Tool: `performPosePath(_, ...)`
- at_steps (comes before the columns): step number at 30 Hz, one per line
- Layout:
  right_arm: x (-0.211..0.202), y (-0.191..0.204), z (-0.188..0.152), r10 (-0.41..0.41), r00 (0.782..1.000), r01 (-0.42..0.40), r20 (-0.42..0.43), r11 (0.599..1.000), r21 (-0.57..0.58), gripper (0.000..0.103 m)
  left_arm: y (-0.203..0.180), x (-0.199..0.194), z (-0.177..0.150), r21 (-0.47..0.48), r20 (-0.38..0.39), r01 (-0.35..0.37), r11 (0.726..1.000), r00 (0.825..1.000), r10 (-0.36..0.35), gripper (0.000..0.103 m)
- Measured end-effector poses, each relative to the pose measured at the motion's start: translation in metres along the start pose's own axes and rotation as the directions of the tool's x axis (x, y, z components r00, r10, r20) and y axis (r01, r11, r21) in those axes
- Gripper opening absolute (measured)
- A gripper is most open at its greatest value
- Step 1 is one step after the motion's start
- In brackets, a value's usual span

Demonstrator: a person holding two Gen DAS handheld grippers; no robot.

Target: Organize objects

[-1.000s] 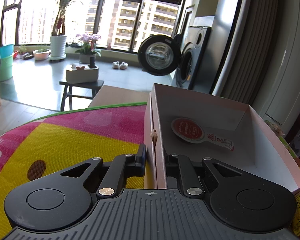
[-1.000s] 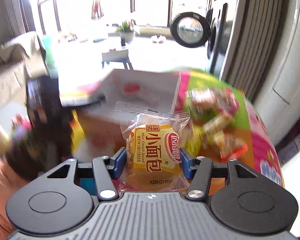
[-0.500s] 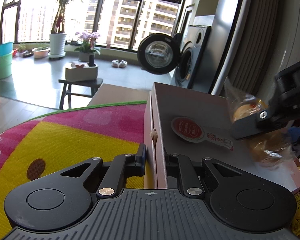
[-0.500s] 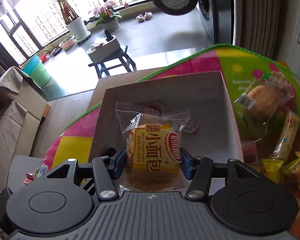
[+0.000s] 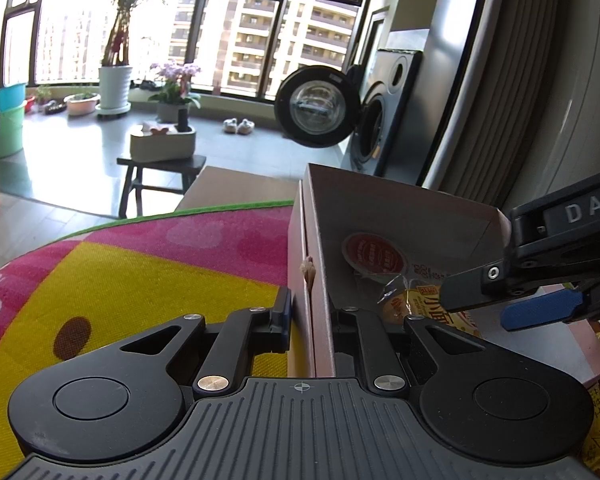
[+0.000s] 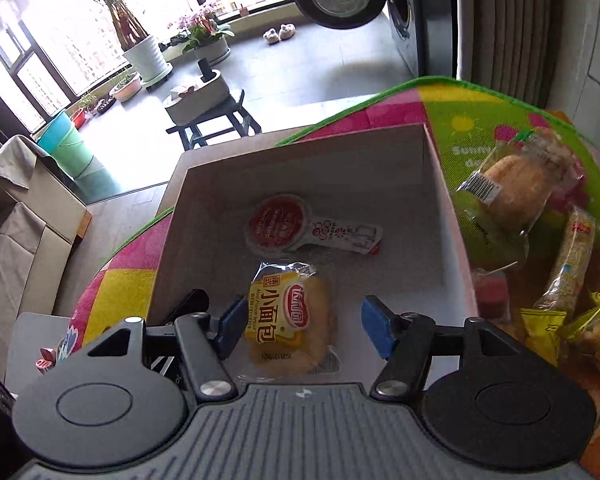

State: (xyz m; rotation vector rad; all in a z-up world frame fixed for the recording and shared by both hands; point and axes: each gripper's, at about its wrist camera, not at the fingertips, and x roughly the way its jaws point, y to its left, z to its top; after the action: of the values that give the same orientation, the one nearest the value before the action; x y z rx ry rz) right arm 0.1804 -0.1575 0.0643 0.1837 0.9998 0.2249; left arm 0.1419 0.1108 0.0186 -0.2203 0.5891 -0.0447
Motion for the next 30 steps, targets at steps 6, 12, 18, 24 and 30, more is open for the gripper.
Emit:
performPosePath(6,-0.07,-0.019,-0.021,-0.042,0.985,0.059,0.165,0.993,-0.103,0.07,0.0,0.0,0.0,0.0,0.0,-0.001,1.0,1.0,0.001,0.015)
performPosePath(12,-0.105,-0.07,-0.038,-0.137,0.966,0.15,0.22,0.988,-0.046,0.072,-0.001,0.001,0.0,0.005,-0.002,-0.004,1.0,1.0,0.004,0.015)
performPosePath(18,-0.083,-0.12,-0.052,-0.171,0.975,0.165,0.145,0.985,0.051,0.07,0.0,0.0,-0.001,0.009,-0.001,-0.007,1.0,1.0,0.007,0.014)
performPosePath(24,-0.035,-0.132,-0.026,-0.098,0.991,0.089,0.094,0.991,0.098,0.044,0.002,-0.001,-0.002,0.013,-0.001,-0.009,1.0,1.0,0.009,0.014)
performPosePath(30,0.02,-0.12,0.007,-0.102,0.99,0.094,0.093,0.992,0.086,0.031,0.001,-0.001,-0.002,0.013,-0.001,-0.008,1.0,1.0,0.008,0.014)
